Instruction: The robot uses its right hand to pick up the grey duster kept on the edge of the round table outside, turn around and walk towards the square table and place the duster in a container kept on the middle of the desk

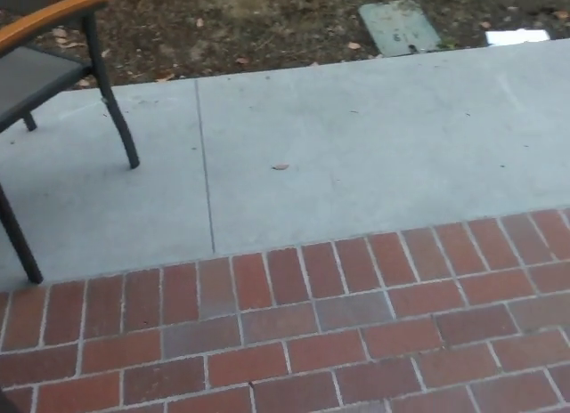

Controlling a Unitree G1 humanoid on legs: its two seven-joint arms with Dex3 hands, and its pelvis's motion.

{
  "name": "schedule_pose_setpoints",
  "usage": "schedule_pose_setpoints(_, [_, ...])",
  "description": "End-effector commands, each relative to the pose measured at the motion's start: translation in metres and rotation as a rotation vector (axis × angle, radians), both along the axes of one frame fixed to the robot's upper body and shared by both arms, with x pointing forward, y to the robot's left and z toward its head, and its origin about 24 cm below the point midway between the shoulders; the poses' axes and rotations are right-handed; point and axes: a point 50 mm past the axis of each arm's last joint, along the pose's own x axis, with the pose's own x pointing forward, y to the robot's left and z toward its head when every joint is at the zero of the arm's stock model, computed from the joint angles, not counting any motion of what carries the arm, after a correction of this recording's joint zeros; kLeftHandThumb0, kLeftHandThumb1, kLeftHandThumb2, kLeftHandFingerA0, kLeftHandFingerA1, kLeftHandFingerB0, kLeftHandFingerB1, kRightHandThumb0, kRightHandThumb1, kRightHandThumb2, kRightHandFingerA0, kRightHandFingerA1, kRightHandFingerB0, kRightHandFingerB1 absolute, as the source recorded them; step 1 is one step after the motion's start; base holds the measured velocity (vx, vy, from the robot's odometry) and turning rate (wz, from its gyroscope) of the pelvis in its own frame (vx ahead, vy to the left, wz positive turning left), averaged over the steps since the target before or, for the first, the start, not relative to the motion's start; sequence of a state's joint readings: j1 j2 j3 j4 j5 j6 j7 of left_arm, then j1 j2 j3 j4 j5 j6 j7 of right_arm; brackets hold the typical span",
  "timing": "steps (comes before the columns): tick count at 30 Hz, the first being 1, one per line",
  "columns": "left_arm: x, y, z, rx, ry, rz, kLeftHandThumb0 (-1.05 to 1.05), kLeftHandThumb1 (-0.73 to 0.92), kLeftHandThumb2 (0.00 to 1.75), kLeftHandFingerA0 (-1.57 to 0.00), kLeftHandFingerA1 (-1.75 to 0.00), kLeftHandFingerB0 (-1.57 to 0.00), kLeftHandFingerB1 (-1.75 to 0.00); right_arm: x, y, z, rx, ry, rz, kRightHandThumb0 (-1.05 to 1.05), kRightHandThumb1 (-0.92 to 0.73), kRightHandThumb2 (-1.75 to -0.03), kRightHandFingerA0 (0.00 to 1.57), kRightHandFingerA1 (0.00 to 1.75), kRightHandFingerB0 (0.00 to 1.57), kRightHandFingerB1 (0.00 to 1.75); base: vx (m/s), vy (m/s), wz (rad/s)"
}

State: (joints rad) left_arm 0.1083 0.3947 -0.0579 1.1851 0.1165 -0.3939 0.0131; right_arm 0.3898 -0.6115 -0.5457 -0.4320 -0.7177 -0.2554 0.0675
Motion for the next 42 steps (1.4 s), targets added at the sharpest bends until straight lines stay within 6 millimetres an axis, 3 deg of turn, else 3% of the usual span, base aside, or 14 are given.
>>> schedule_pose_setpoints(1, [0.001, -0.003, 0.006, 0.034, -0.076, -0.116, -0.43, 0.64, 0.58, -0.85, -0.8, -0.85, -0.62, 0.004, 0.002, 0.003, -0.005, -0.012, 0.028, -0.17, -0.52, -0.84, 0.94, 1.59, 0.88, 1.12, -0.07, 0.194, -0.96])
schedule_pose_setpoints(26, [-0.008, 0.0, 0.006, 0.044, -0.064, -0.119, -0.43, 0.64, 0.58, -0.85, -0.8, -0.85, -0.62, 0.002, 0.003, -0.002, 0.0, 0.007, 0.033, -0.17, -0.52, -0.84, 0.94, 1.59, 0.88, 1.12, -0.05, -0.005, -0.93])
schedule_pose_setpoints(42, [-0.013, -0.001, 0.005, 0.041, -0.055, -0.116, -0.43, 0.64, 0.58, -0.85, -0.8, -0.85, -0.62, 0.001, 0.003, -0.004, -0.003, 0.016, 0.036, -0.17, -0.52, -0.84, 0.94, 1.59, 0.88, 1.12, 0.11, 0.037, -0.32])
